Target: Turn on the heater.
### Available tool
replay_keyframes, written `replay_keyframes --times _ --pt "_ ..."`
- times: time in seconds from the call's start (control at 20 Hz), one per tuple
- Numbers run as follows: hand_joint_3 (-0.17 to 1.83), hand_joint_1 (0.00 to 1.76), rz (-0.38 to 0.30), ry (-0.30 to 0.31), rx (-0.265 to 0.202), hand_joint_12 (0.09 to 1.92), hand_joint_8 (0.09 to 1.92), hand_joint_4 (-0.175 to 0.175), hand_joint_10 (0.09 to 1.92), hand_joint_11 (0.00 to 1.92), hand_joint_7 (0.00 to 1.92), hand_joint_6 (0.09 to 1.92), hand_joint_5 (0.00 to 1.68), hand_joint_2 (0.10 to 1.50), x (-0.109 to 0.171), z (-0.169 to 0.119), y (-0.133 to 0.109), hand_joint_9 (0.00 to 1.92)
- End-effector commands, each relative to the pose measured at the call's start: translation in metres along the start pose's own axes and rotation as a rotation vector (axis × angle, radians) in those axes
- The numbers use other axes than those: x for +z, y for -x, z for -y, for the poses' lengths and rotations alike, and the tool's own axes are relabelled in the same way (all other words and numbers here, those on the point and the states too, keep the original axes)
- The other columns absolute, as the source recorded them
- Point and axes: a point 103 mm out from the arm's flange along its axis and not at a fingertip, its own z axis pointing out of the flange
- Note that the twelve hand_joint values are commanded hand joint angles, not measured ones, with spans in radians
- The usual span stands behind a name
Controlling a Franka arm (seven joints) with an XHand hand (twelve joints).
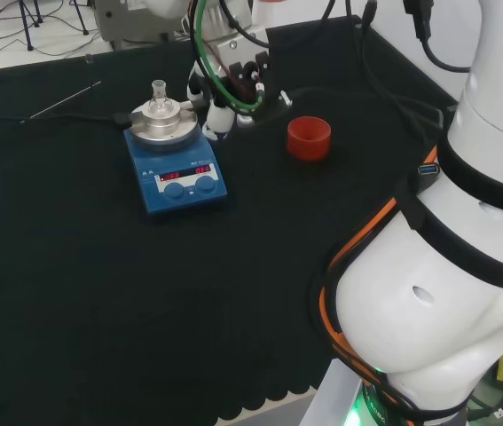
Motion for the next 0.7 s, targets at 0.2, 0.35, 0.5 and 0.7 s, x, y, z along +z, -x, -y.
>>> replay_keyframes --times 0.2,0.35,0.5,0.7 --pt "0.78 1.08 0.041 -0.055 -0.018 1.0 0.64 -0.014 0.41 1.08 1.09 0.23 0.47 0.59 0.016 0.003 -0.015 1.31" --pt "0.77 1.09 0.048 -0.074 -0.026 0.88 0.67 -0.024 0.4 1.22 1.13 0.23 0.49 0.6 0.021 0.001 -0.021 1.37" --pt "0.76 1.1 0.051 -0.098 -0.032 0.83 0.7 -0.028 0.42 1.28 1.16 0.25 0.52 0.6 0.026 0.0 -0.024 1.4" --pt "0.73 1.13 0.064 -0.195 -0.018 0.71 0.9 -0.053 0.67 1.63 1.26 0.3 0.52 0.62 0.031 -0.002 -0.024 1.53"
